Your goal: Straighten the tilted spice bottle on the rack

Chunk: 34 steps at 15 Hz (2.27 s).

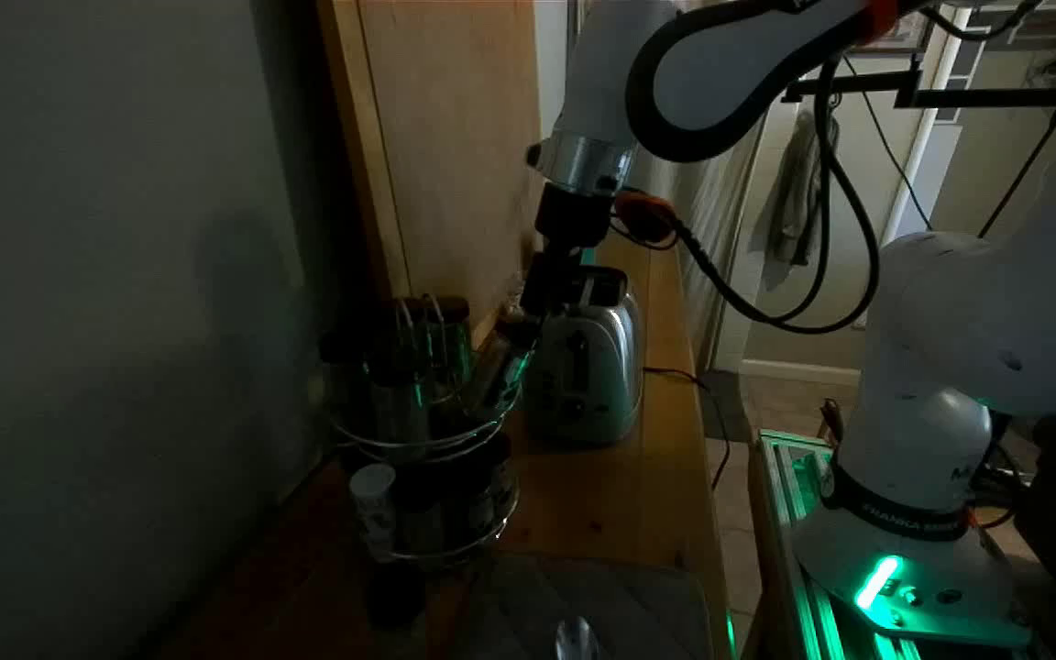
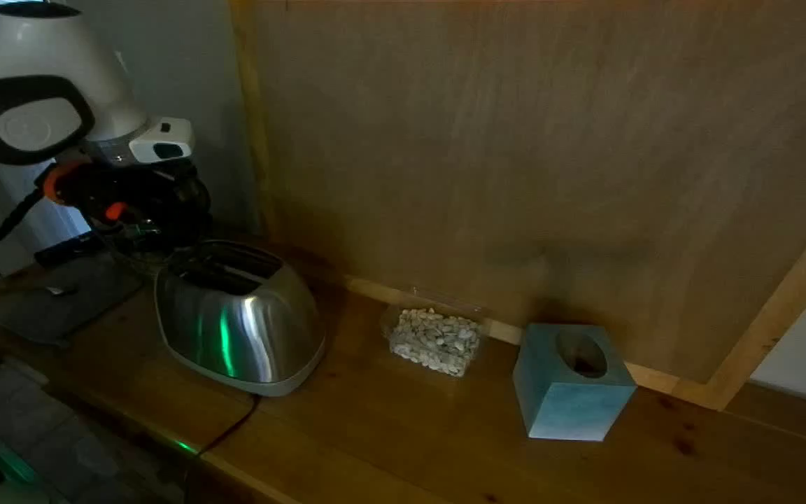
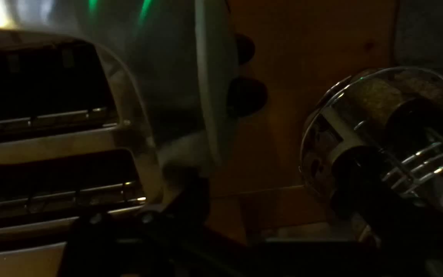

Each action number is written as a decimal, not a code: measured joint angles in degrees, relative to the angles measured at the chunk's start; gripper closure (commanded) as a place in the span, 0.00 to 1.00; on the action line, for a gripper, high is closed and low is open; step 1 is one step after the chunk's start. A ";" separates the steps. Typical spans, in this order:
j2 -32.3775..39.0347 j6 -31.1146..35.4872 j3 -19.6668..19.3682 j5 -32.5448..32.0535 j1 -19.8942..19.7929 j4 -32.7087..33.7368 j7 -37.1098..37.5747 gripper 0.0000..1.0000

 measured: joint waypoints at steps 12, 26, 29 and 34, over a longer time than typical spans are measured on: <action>-1.46 0.05 0.16 0.00 1.67 1.16 -1.40 0.00; -9.91 -13.90 -1.72 3.98 11.96 6.08 -15.32 0.00; -10.46 -15.94 -1.72 6.12 13.81 6.11 -17.18 0.00; -10.22 -15.04 -1.48 8.26 15.10 5.34 -18.10 0.00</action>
